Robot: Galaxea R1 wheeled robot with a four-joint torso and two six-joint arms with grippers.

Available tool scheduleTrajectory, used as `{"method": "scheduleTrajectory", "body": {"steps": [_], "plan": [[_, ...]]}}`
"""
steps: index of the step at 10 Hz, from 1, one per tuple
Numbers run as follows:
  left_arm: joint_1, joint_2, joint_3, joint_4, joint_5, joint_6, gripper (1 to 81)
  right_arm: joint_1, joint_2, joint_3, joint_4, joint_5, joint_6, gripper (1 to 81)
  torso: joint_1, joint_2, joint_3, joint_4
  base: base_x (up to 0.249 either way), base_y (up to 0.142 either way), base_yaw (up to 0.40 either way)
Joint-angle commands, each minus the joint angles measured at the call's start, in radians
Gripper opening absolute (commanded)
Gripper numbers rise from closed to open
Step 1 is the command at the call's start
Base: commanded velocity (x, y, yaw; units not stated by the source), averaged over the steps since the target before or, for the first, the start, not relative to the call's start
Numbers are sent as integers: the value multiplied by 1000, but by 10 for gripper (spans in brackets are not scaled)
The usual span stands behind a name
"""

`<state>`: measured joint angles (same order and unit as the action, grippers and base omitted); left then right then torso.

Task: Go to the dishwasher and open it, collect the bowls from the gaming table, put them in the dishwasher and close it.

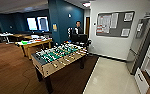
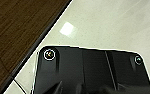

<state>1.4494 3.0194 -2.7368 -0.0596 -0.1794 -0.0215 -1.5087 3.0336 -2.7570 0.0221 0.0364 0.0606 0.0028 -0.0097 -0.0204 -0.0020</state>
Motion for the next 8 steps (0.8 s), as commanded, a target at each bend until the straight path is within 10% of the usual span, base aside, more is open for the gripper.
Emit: {"method": "scheduleTrajectory", "body": {"steps": [1,8], "plan": [[-59,-3,-1,-5,43,5,811,52,-2,-2,-2,-50,1,811,0,0,0,0,0,0,296],[-59,-3,-4,-5,43,5,811,52,-2,-2,-1,-50,1,811,0,0,0,0,0,0,296]]}}
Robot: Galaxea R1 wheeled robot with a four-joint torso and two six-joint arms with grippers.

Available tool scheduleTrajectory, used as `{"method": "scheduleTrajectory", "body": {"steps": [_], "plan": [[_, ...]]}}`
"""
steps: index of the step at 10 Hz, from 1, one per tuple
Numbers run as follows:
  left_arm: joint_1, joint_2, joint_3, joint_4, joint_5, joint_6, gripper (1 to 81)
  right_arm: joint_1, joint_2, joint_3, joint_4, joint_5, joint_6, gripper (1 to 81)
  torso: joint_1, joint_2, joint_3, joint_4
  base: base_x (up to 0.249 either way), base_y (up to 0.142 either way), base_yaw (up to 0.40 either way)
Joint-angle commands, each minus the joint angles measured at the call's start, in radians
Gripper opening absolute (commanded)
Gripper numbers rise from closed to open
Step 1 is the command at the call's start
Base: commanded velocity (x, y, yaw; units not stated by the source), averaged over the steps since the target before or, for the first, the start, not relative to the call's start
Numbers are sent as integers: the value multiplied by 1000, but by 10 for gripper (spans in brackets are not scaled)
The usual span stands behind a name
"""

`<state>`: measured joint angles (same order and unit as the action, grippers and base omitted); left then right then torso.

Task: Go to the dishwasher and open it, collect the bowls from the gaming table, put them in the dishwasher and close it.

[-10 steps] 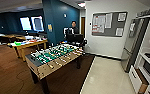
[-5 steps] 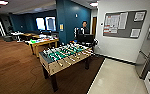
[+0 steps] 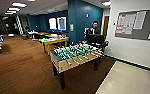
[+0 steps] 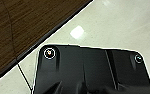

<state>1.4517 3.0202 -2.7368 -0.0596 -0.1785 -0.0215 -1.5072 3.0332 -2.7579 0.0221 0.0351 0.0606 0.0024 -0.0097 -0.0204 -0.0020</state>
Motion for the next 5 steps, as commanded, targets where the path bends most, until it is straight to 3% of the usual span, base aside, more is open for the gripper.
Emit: {"method": "scheduleTrajectory", "body": {"steps": [1,5], "plan": [[-60,-4,-4,-5,42,5,811,51,-1,-2,-1,-49,1,811,0,0,0,0,0,0,297],[-58,-3,-4,-5,42,5,811,51,-1,-2,-2,-49,1,811,0,0,0,0,0,0,296]]}}
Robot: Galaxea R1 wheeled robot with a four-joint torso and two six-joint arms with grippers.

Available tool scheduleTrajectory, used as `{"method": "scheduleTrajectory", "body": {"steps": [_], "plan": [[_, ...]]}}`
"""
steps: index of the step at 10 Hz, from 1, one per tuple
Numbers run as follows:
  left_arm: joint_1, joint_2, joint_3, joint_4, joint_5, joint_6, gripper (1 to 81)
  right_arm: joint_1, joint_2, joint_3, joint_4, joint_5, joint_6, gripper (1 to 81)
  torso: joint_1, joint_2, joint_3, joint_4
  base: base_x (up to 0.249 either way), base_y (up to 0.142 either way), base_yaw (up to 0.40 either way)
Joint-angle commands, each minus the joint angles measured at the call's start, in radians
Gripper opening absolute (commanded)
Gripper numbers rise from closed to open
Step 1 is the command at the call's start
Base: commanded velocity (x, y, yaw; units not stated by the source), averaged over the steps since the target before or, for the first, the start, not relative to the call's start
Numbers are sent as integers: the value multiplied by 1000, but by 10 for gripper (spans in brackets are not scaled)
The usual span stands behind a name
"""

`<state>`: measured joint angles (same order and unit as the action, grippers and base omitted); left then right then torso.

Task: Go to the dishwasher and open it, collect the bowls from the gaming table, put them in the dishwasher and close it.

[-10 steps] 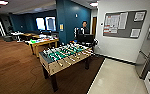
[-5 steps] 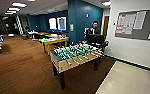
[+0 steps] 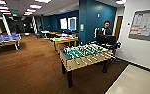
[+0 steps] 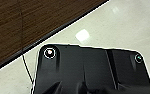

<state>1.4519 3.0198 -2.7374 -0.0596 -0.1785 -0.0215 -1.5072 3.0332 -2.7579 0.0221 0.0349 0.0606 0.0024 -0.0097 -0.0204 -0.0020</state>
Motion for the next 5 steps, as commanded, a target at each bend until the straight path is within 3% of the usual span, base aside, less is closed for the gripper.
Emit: {"method": "scheduleTrajectory", "body": {"steps": [1,5], "plan": [[-58,-2,-4,-5,42,5,811,52,-1,-2,-2,-49,-1,811,0,0,0,0,0,0,296],[-58,-1,-4,-5,42,5,811,52,-1,-2,-4,-49,-1,811,0,0,0,0,0,0,296]]}}
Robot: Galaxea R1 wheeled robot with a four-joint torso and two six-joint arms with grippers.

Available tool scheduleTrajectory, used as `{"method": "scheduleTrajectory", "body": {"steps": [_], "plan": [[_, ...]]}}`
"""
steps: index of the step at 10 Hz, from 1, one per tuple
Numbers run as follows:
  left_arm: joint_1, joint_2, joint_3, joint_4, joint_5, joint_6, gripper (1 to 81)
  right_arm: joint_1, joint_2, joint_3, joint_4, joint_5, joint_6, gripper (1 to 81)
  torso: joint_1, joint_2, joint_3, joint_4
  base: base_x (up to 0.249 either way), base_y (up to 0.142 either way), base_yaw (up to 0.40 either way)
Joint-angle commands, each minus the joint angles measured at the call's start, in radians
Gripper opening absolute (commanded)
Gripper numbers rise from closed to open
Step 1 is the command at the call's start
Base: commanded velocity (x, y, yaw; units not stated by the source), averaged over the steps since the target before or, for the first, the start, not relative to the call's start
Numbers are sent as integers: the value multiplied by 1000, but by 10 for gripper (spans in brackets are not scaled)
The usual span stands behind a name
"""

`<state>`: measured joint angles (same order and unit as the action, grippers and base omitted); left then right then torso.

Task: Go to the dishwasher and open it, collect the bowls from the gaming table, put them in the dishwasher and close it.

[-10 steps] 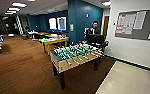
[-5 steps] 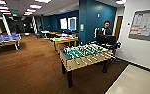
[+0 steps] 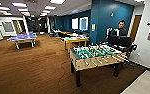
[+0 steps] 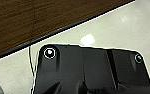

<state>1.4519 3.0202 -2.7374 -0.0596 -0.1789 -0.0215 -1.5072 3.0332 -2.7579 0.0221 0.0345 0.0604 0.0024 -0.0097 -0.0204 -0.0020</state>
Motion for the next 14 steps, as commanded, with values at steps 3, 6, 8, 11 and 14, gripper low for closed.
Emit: {"method": "scheduleTrajectory", "body": {"steps": [3,6,8,11,14], "plan": [[-58,-1,-4,-5,42,5,811,54,-1,-2,-4,-48,-1,811,0,0,0,0,0,0,296],[-58,-1,-5,-5,42,3,811,54,-1,-2,-4,-48,-1,811,0,0,0,0,0,0,296],[-58,-1,-7,-5,42,5,811,52,-1,-2,-4,-48,-1,811,0,0,0,0,0,0,297],[-58,-3,-7,-5,42,5,811,54,0,-2,-4,-48,-1,811,0,0,0,0,0,0,296],[-58,-3,-7,-5,42,5,811,55,0,-2,-4,-48,-1,811,0,0,0,0,0,0,296]]}}
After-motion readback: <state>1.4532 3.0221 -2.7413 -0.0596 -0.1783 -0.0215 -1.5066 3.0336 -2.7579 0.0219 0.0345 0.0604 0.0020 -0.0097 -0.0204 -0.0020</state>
